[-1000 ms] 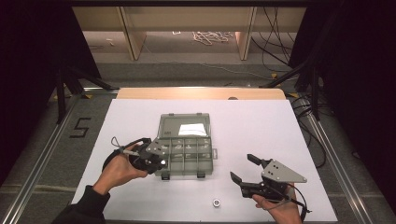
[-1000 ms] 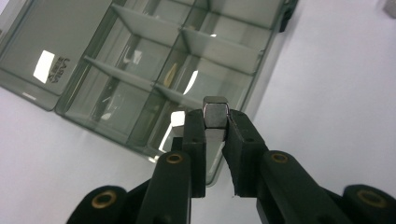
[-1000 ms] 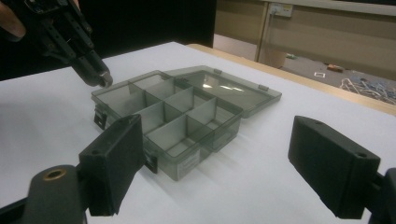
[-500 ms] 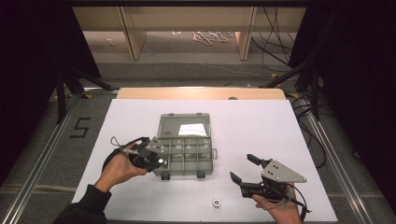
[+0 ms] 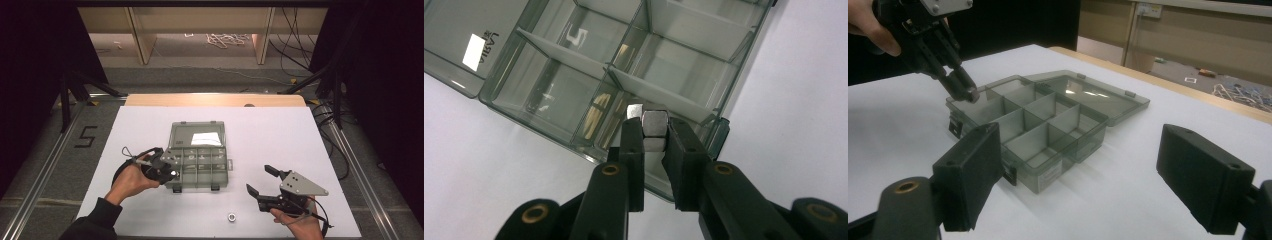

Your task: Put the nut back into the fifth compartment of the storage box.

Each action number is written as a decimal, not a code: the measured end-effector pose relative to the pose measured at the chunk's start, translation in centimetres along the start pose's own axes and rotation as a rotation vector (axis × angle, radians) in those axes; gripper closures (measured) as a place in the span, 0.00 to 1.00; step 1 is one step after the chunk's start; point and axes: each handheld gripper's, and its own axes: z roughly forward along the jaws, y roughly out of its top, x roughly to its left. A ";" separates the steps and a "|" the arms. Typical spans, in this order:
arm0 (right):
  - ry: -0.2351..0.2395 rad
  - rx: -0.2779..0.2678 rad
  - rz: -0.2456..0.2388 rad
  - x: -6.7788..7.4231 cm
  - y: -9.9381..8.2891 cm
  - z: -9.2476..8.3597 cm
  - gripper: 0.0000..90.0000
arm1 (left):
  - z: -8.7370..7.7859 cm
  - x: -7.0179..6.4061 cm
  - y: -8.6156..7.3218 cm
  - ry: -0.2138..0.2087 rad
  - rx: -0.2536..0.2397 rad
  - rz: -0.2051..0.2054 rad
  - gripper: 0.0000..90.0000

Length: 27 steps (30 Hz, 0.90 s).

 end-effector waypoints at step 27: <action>0.001 0.002 0.005 0.0 0.0 -0.1 0.21 | -1.4 -2.5 1.7 -0.024 -0.127 -0.055 0.57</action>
